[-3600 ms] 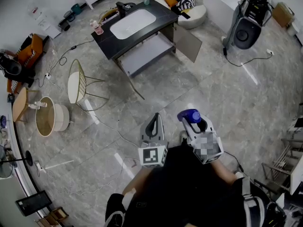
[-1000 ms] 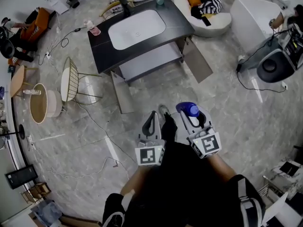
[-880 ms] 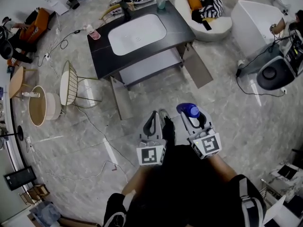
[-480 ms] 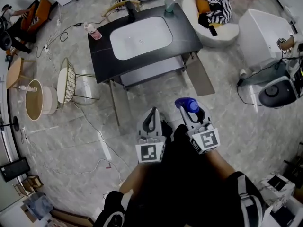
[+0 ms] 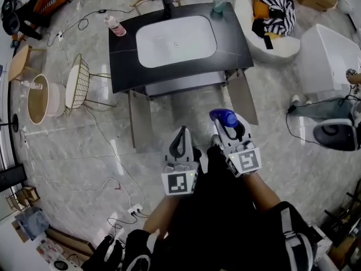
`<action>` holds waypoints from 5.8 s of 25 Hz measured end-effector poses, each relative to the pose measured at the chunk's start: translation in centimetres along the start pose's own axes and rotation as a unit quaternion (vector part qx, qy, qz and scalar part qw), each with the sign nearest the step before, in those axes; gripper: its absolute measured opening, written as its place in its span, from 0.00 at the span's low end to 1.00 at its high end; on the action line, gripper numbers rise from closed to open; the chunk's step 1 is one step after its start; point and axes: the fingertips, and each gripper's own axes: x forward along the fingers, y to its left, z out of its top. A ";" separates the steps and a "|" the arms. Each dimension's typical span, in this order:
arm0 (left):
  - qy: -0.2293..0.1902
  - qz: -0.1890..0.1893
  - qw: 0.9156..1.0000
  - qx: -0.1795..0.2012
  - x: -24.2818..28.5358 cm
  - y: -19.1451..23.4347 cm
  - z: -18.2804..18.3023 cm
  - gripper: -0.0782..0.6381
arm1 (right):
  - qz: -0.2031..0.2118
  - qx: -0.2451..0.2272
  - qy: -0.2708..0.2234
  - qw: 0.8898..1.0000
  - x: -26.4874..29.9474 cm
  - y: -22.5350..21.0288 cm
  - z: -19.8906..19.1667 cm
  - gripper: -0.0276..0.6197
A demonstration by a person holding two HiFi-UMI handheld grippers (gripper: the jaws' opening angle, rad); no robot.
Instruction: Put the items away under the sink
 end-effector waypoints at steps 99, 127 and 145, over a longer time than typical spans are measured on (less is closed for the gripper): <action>-0.037 -0.017 0.999 -0.006 22.3 9.3 -48.3 0.13 | -0.101 -0.032 0.079 0.991 36.3 -28.3 -65.7 0.35; 0.095 -0.039 0.994 -0.023 15.1 3.4 -24.6 0.13 | -0.112 0.110 0.327 0.932 15.3 -17.3 -48.4 0.06; 0.093 -0.077 0.992 -0.033 4.3 -3.2 -0.9 0.13 | -0.036 0.091 0.208 0.973 1.2 -4.9 -11.9 0.06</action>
